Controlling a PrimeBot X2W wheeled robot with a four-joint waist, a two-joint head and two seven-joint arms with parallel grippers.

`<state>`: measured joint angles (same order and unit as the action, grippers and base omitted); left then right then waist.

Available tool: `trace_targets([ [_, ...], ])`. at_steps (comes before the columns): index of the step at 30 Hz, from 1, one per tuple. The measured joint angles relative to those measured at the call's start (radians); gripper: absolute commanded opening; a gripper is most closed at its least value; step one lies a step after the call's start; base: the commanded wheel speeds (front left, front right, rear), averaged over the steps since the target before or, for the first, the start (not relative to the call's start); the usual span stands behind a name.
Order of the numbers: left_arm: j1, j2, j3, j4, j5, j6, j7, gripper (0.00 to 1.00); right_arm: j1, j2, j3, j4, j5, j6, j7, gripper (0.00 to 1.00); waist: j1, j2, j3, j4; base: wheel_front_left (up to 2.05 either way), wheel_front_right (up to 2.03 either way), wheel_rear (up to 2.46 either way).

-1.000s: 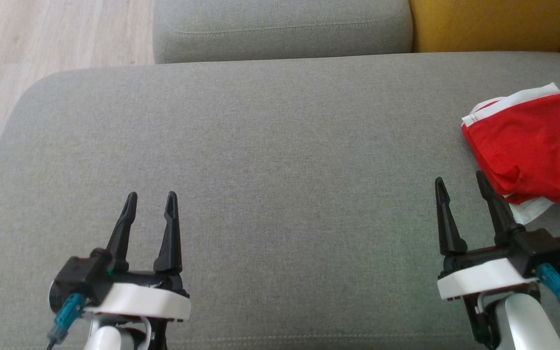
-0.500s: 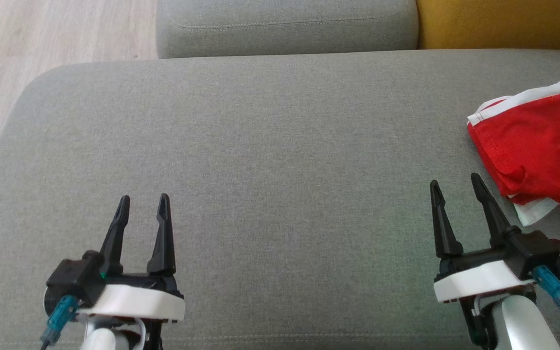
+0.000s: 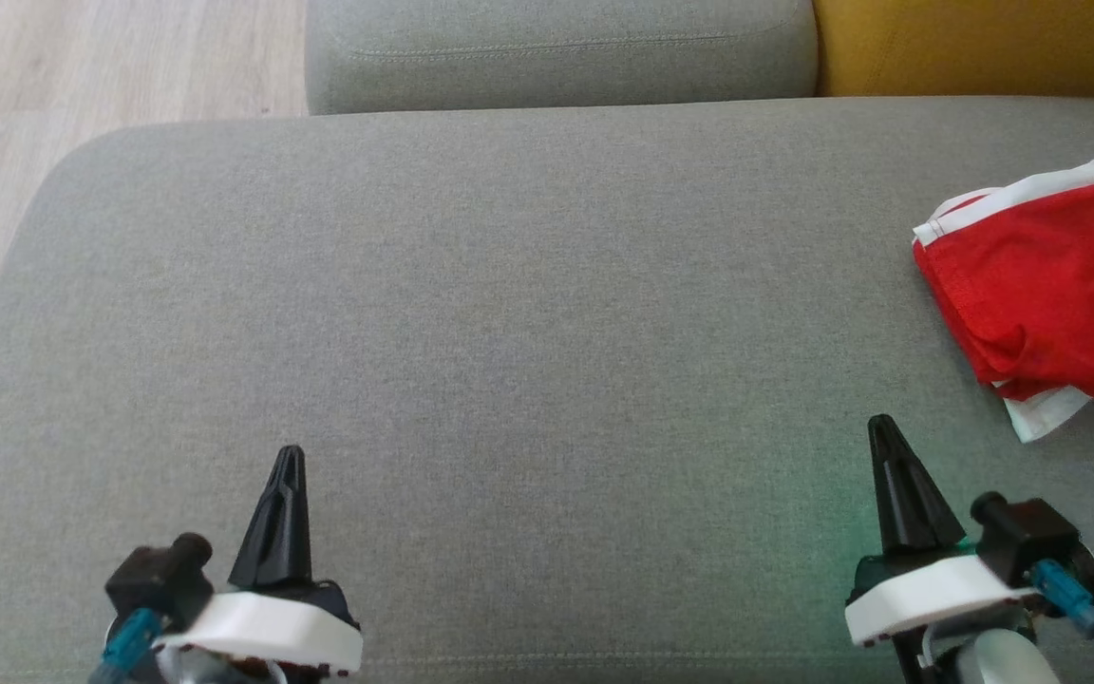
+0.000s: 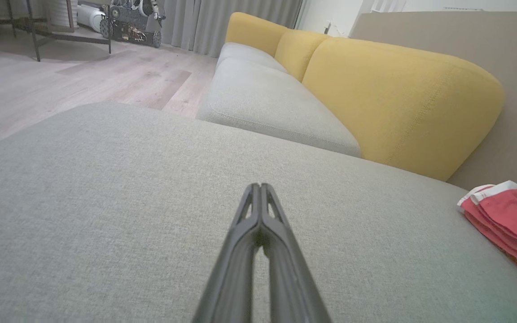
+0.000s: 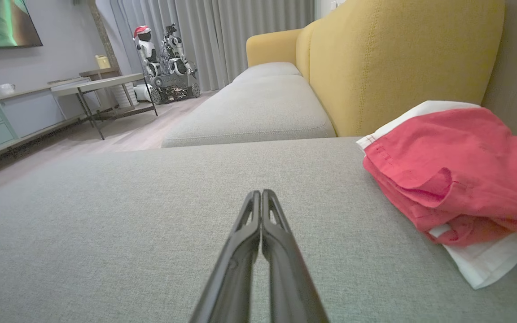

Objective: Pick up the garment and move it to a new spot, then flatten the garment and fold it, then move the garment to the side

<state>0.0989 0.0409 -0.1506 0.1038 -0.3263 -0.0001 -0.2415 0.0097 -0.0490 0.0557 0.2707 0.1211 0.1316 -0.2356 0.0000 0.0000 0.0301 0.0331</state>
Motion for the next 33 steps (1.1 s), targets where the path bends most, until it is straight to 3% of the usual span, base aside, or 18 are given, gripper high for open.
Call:
trace_targets([
  [33, -0.024, 0.01, 0.032, 0.049, -0.364, -0.035, 0.074, 0.0, -0.013, -0.002, -0.029, 0.0, 0.414, 0.0, 0.074, 0.0, 0.0, 0.0, -0.007, -0.009, 0.0, 0.0, 0.0],
])
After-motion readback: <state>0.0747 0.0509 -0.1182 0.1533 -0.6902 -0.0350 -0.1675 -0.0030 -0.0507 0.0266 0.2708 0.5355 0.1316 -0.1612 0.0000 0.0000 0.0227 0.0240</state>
